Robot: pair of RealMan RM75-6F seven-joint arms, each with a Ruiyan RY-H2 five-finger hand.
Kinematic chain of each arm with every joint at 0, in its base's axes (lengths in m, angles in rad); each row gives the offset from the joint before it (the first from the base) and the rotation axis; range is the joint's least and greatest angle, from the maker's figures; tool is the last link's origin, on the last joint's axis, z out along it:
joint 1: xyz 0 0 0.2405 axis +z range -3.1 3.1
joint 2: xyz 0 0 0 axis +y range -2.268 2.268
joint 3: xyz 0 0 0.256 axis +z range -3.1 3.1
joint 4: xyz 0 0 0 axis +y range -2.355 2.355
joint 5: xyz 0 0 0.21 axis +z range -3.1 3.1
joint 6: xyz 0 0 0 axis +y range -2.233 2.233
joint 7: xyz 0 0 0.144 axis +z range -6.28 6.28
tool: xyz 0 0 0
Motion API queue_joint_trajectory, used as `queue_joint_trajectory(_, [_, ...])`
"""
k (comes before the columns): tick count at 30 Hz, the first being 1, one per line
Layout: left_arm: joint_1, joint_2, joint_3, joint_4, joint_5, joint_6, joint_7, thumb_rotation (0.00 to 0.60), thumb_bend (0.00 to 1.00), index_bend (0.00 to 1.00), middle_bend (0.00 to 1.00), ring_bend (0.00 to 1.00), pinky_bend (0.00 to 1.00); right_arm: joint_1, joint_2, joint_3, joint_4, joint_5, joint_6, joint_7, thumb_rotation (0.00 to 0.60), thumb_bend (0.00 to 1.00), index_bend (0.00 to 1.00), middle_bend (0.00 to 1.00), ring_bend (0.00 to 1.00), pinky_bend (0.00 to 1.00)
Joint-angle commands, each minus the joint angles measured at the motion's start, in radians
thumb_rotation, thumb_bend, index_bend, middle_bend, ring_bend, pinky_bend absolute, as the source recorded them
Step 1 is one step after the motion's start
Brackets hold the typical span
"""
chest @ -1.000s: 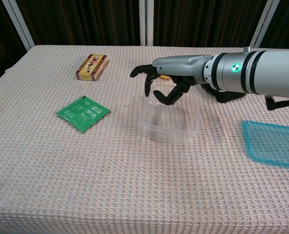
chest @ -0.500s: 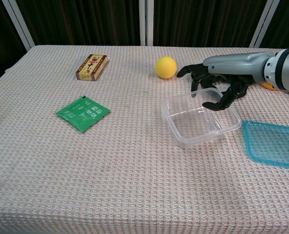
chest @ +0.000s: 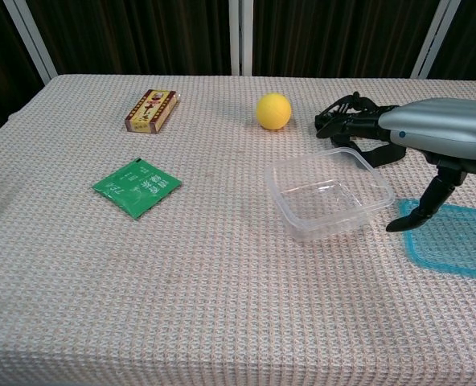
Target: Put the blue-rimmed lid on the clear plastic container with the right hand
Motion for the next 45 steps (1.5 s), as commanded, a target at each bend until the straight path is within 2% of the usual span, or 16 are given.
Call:
queue_joint_trajectory(1, [0.001, 0.0, 0.001, -0.002, 0.001, 0.002, 0.002, 0.6, 0.0, 0.08, 0.06, 0.0, 0.0, -0.001, -0.059, 0.02, 0.046, 0.007, 0.005, -0.035, 0.6, 0.0, 0.0, 0.0, 0.0, 0.0])
queue_joint_trajectory(11, [0.003, -0.002, 0.0, -0.002, -0.002, 0.008, -0.006, 0.6, 0.0, 0.08, 0.06, 0.0, 0.0, 0.092, -0.316, 0.149, 0.242, 0.071, -0.055, -0.081, 0.6, 0.0, 0.0, 0.0, 0.0, 0.0])
queue_joint_trajectory(17, [0.006, -0.001, 0.002, 0.006, -0.01, 0.006, -0.019, 0.6, 0.0, 0.08, 0.06, 0.0, 0.0, 0.125, -0.378, 0.174, 0.288, 0.096, -0.075, -0.116, 0.6, 0.0, 0.0, 0.0, 0.0, 0.0])
queue_joint_trajectory(22, [0.01, -0.004, 0.004, 0.022, -0.011, 0.009, -0.038, 0.6, 0.0, 0.08, 0.06, 0.0, 0.0, 0.062, -0.318, 0.13, 0.202, 0.037, 0.0, -0.058, 0.6, 0.0, 0.0, 0.0, 0.0, 0.0])
queue_joint_trajectory(29, [0.008, -0.012, 0.007, 0.04, 0.004, 0.014, -0.056, 0.6, 0.0, 0.09, 0.06, 0.0, 0.0, -0.14, -0.114, -0.013, 0.066, -0.092, 0.227, 0.077, 0.6, 0.0, 0.0, 0.0, 0.0, 0.0])
queue_joint_trajectory(33, [0.0, -0.015, 0.008, 0.038, 0.017, 0.013, -0.052, 0.6, 0.0, 0.08, 0.06, 0.0, 0.0, -0.222, -0.017, -0.09, 0.031, -0.083, 0.251, 0.132, 0.6, 0.0, 0.0, 0.0, 0.0, 0.0])
queue_joint_trajectory(36, [-0.006, -0.02, 0.008, 0.034, 0.027, 0.012, -0.047, 0.6, 0.0, 0.08, 0.06, 0.0, 0.0, -0.261, 0.014, -0.126, 0.043, -0.079, 0.243, 0.167, 0.6, 0.0, 0.0, 0.0, 0.0, 0.0])
queue_joint_trajectory(40, [-0.012, -0.021, 0.009, 0.024, 0.036, 0.01, -0.036, 0.6, 0.0, 0.08, 0.06, 0.0, 0.0, -0.293, 0.006, -0.134, 0.095, -0.083, 0.237, 0.211, 0.6, 0.0, 0.0, 0.0, 0.0, 0.0])
queue_joint_trajectory(45, [-0.012, -0.014, 0.01, 0.008, 0.039, 0.014, -0.023, 0.6, 0.0, 0.08, 0.06, 0.0, 0.0, -0.302, -0.026, -0.112, 0.173, -0.073, 0.206, 0.214, 0.6, 0.0, 0.0, 0.0, 0.0, 0.0])
